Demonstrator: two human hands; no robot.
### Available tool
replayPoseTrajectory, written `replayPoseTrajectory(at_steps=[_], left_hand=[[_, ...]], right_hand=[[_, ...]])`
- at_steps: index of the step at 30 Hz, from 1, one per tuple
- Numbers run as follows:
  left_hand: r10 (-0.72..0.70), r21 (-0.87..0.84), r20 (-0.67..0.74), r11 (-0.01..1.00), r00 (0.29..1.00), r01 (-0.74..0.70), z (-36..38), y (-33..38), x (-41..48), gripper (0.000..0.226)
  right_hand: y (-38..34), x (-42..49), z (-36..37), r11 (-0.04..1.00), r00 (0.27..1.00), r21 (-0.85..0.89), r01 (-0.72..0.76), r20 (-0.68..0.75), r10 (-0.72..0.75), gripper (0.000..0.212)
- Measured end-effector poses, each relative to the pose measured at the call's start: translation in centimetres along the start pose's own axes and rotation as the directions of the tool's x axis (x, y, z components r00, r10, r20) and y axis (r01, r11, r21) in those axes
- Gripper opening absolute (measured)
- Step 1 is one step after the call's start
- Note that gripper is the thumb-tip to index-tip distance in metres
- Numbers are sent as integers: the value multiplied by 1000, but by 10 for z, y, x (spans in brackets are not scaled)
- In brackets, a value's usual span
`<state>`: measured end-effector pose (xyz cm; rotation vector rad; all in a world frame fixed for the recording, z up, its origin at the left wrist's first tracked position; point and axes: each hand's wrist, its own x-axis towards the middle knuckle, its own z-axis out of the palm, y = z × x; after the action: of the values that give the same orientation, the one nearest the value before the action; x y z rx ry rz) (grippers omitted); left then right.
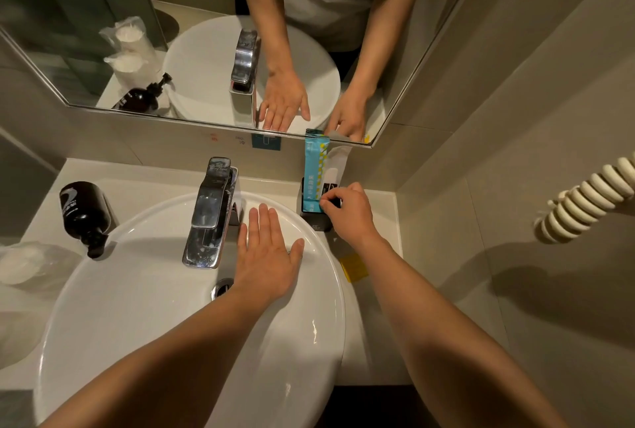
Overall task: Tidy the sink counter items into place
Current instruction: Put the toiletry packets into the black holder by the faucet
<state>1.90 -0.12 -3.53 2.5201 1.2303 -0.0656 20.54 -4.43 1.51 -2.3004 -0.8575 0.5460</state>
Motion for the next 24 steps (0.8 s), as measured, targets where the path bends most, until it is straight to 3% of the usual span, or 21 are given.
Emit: replayPoseTrajectory(at_steps=[9,17,19,24], left_hand=[[-4,-4,3,1000,1000,4,-1,0,0,92],[-2,14,23,1000,1000,2,-1,1,0,90],[-4,22,25,1000,1000,3,-2,1,0,91],[-4,38,29,999,1000,3,-3,2,0,88]], right_hand=[[-4,0,-10,989,995,125,-84,70,75,14],[26,-29,-43,916,989,388,-101,-58,134,10],[44,-38,-46,925,981,348,-156,-58,187,16],[82,-58,-38,956,956,31,-291,48,289,41]])
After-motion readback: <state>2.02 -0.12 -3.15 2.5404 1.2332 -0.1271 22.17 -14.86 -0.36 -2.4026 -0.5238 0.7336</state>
